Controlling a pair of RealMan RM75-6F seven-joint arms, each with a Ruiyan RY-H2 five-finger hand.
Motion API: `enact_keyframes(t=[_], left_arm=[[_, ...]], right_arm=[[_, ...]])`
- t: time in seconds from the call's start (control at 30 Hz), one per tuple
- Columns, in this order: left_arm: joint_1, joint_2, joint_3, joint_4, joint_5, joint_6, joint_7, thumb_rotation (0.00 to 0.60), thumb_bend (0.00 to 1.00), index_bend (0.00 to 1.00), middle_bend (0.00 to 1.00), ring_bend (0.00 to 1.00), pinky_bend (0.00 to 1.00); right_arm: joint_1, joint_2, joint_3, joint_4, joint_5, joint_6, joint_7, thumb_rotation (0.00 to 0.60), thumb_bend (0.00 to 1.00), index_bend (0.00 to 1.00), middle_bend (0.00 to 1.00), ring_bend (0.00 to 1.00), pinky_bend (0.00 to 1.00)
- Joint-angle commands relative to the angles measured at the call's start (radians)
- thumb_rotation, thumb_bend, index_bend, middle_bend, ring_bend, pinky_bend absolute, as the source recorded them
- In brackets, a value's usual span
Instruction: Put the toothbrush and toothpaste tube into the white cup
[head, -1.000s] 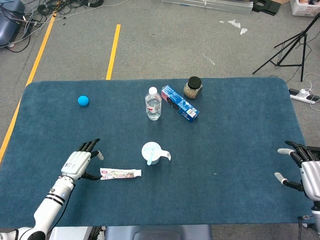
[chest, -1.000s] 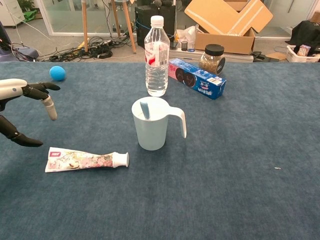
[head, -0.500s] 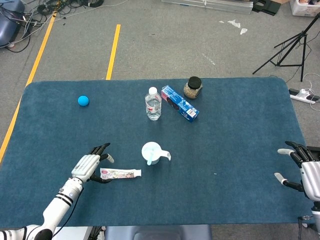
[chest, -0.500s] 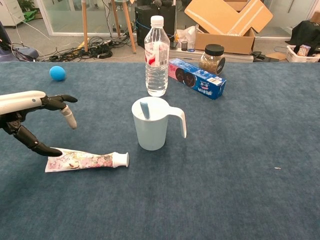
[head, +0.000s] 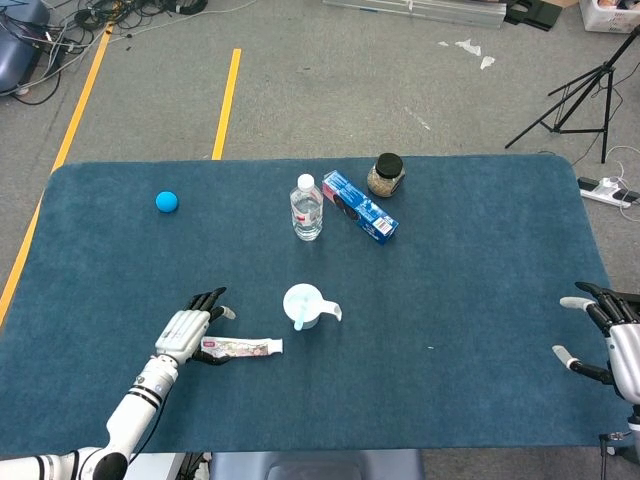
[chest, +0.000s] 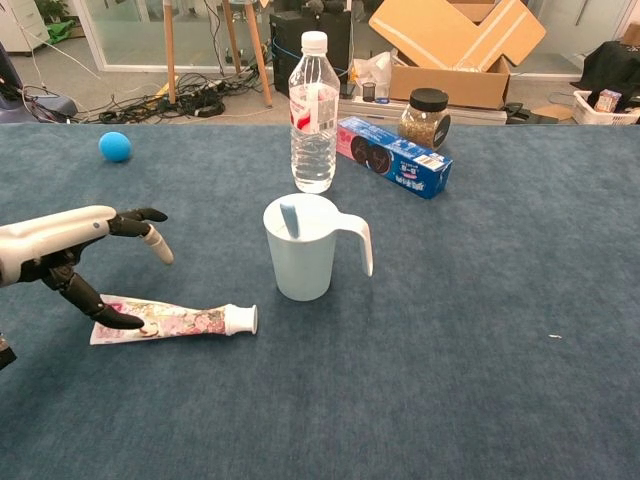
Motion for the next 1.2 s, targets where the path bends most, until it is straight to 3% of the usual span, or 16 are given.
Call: enact_keyframes(t=[0.03, 0.7, 1.2], left_arm=[[-0.002, -0.011, -0.002, 0.007, -0.010, -0.005, 0.004, 0.600, 0.07, 0.30, 0.00, 0.00, 0.05], [-0.014, -0.076, -0.022, 0.047, -0.052, -0.025, 0.020, 0.600, 0.07, 0.42, 0.00, 0.00, 0.05], [-0.025, -0.101, -0.033, 0.083, -0.075, -0.050, 0.010, 0.600, 0.07, 0.43, 0.00, 0.00, 0.05]], right_arm=[[-0.001, 0.001, 0.002, 0.001, 0.002, 0.003, 0.004, 0.600, 0.10, 0.35, 0.23, 0.19, 0.45], [-0.007, 0.002, 0.007, 0.005, -0.001, 0.016, 0.020, 0.600, 0.10, 0.35, 0.23, 0.19, 0.45], [-0.014, 0.008, 0.006, 0.004, -0.011, 0.031, 0.027, 0.600, 0.10, 0.35, 0.23, 0.19, 0.45]])
